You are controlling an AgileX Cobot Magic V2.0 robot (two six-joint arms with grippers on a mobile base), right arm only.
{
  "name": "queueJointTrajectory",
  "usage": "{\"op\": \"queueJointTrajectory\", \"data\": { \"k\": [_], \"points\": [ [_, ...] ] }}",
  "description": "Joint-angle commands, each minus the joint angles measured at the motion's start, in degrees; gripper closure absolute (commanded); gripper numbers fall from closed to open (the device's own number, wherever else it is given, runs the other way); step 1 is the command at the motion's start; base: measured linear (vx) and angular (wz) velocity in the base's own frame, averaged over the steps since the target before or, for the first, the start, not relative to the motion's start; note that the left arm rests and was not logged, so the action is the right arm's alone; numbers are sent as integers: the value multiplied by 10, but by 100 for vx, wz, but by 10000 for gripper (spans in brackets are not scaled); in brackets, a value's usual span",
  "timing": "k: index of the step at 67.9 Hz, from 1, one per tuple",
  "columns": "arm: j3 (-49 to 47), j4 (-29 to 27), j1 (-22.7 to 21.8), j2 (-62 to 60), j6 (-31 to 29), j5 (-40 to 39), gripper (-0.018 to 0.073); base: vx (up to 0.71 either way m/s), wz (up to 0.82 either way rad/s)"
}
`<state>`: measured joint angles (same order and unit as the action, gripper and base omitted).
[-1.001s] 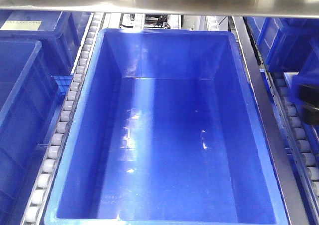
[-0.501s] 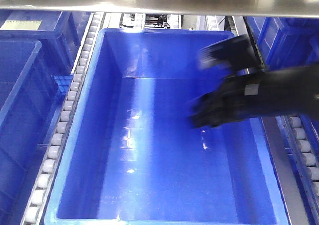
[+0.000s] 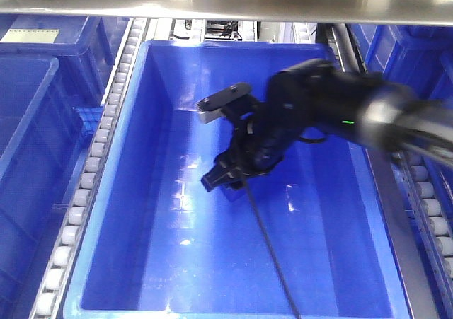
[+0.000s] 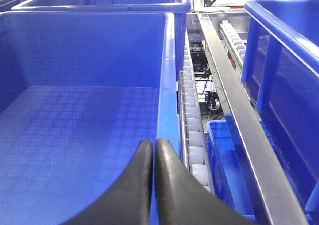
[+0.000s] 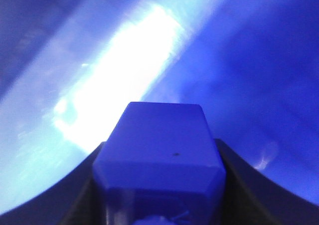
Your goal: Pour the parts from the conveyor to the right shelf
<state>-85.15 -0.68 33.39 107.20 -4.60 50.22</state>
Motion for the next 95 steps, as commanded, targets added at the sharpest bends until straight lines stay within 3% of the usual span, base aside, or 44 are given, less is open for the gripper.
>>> {"op": "queueJointTrajectory", "data": {
  "k": [1, 41, 52, 66, 74, 83, 95],
  "points": [
    [-45, 7, -1, 1, -1, -5, 565, 0, 0],
    [-88, 7, -3, 86, -6, 36, 539, 0, 0],
    [-88, 7, -3, 86, -6, 38, 410, 0, 0],
    [-88, 7, -3, 86, -5, 41, 118, 0, 0],
    [-88, 7, -3, 81, -3, 40, 8, 0, 0],
    [-83, 19, 4, 62, 14, 19, -22, 0, 0],
    [-33, 61, 15, 15, 72, -54, 29, 0, 0]
  ]
}}
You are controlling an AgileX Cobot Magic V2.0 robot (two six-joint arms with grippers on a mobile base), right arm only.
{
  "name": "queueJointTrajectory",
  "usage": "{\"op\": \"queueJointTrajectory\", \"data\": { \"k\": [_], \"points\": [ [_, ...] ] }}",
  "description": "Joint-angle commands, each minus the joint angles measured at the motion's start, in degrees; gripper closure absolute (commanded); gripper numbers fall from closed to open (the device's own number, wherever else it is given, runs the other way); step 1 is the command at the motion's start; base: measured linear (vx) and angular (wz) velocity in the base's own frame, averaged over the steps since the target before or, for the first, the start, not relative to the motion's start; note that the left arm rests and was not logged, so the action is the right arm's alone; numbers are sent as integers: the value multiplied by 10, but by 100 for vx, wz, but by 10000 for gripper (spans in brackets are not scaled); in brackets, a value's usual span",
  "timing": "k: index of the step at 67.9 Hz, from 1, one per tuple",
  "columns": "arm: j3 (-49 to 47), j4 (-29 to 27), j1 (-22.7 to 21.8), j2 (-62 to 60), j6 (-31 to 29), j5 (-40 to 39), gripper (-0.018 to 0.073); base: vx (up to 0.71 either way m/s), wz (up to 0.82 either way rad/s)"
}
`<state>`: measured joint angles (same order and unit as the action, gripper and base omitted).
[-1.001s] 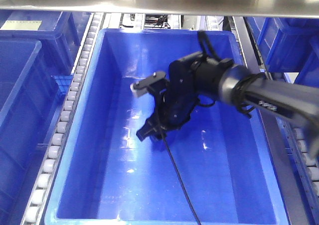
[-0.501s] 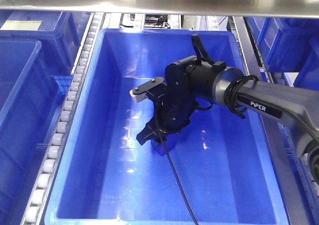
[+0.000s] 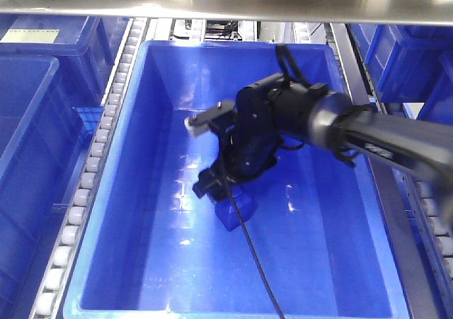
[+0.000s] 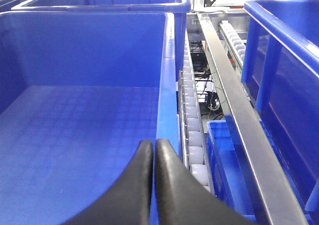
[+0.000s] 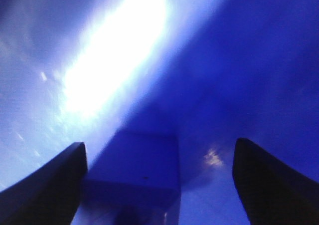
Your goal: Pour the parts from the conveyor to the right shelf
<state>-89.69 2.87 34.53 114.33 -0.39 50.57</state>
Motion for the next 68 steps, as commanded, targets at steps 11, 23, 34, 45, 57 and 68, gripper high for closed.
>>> {"op": "queueJointTrajectory", "data": {
  "k": [11, 23, 34, 45, 57, 68],
  "points": [
    [84, 42, 4, -109, 63, -122, 221, 0, 0],
    [163, 42, 4, -183, 63, -194, 577, 0, 0],
    [239, 43, 4, -269, 80, -286, 569, 0, 0],
    [309, 43, 0, -360, 83, -350, 569, 0, 0],
    [378, 44, -10, -449, 83, -393, 569, 0, 0],
    [443, 40, -10, -523, 83, -404, 569, 0, 0]
  ]
}}
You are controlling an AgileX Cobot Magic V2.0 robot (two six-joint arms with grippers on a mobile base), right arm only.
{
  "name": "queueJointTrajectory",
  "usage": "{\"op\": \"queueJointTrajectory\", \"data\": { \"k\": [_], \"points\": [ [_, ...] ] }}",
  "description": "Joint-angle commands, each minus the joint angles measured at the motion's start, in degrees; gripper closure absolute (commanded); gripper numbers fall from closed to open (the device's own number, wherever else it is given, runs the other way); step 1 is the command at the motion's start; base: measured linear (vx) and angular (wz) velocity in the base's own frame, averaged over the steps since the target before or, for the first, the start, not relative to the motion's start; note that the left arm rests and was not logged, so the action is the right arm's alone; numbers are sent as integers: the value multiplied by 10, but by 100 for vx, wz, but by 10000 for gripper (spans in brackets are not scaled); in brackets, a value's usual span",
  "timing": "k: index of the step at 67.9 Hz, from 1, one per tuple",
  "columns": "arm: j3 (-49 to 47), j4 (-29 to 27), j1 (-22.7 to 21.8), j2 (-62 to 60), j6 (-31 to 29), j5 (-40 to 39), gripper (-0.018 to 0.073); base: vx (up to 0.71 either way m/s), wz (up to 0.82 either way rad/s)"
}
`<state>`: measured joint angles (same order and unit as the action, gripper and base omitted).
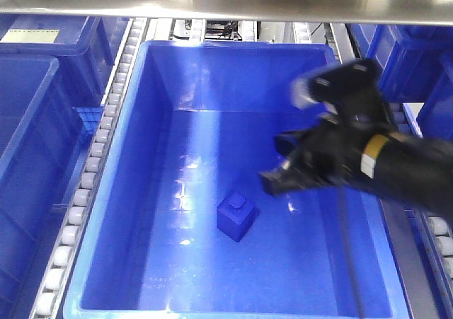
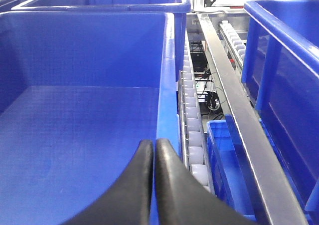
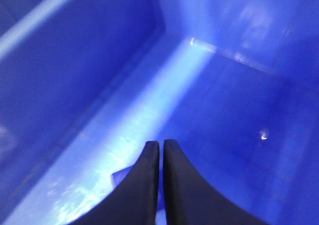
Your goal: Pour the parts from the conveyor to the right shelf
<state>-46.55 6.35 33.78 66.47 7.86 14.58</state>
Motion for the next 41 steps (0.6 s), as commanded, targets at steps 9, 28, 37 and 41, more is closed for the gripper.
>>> {"op": "queueJointTrajectory", "data": {
  "k": [9, 28, 37, 41],
  "points": [
    [73, 6, -1, -93, 0, -41, 569, 0, 0],
    [134, 6, 0, -111, 0, -22, 569, 0, 0],
    [148, 3, 2, -125, 0, -8, 569, 0, 0],
    [149, 0, 1, -142, 0, -6, 569, 0, 0]
  ]
}}
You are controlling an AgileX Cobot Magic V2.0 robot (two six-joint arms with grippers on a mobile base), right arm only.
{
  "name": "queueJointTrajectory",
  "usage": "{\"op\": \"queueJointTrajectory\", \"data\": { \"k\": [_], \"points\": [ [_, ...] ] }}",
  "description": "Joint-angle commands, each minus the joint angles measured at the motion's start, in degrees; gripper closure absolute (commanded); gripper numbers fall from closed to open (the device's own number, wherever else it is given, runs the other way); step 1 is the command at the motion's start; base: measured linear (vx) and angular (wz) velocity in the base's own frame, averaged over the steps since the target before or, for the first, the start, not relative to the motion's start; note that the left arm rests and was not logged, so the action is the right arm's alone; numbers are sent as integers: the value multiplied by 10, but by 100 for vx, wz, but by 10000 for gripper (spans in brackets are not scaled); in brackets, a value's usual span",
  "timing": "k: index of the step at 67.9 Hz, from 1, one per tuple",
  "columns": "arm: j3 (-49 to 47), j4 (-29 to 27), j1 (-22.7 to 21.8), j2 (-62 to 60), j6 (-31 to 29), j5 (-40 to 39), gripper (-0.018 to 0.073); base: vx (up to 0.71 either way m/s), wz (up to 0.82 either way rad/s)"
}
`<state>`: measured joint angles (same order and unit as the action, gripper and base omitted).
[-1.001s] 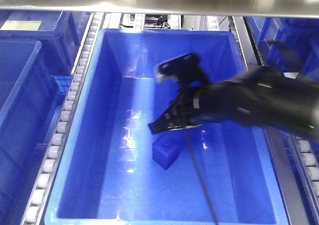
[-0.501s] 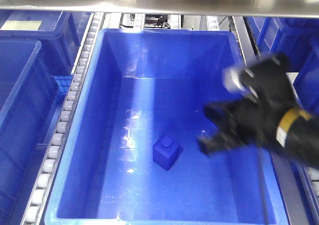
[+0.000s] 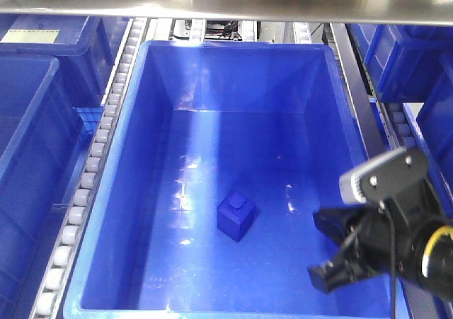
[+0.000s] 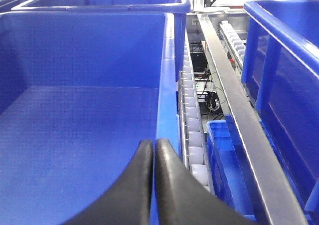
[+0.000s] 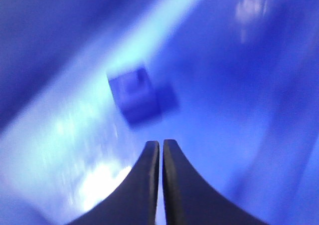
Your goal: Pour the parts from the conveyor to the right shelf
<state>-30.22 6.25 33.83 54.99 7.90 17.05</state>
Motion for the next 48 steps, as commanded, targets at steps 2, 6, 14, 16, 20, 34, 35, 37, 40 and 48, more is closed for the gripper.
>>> {"op": "queueJointTrajectory", "data": {
  "k": [2, 6, 14, 16, 20, 34, 35, 37, 40, 48],
  "points": [
    [-14, 1, -4, -41, 1, -26, 569, 0, 0],
    [-14, -2, -15, -69, 1, -17, 569, 0, 0],
    [-14, -14, -69, -138, 1, 16, 569, 0, 0],
    [-14, -18, -85, -152, 1, 24, 569, 0, 0],
    [-14, -30, -127, -188, 1, 49, 569, 0, 0],
    [32, -120, -246, -301, 1, 48, 569, 0, 0],
    [38, -123, -253, -308, 1, 43, 569, 0, 0],
    [53, -139, -269, -325, 1, 30, 569, 0, 0],
    [74, -156, -289, -347, 1, 14, 569, 0, 0],
    [117, -158, -324, -396, 0, -1, 569, 0, 0]
  ]
}}
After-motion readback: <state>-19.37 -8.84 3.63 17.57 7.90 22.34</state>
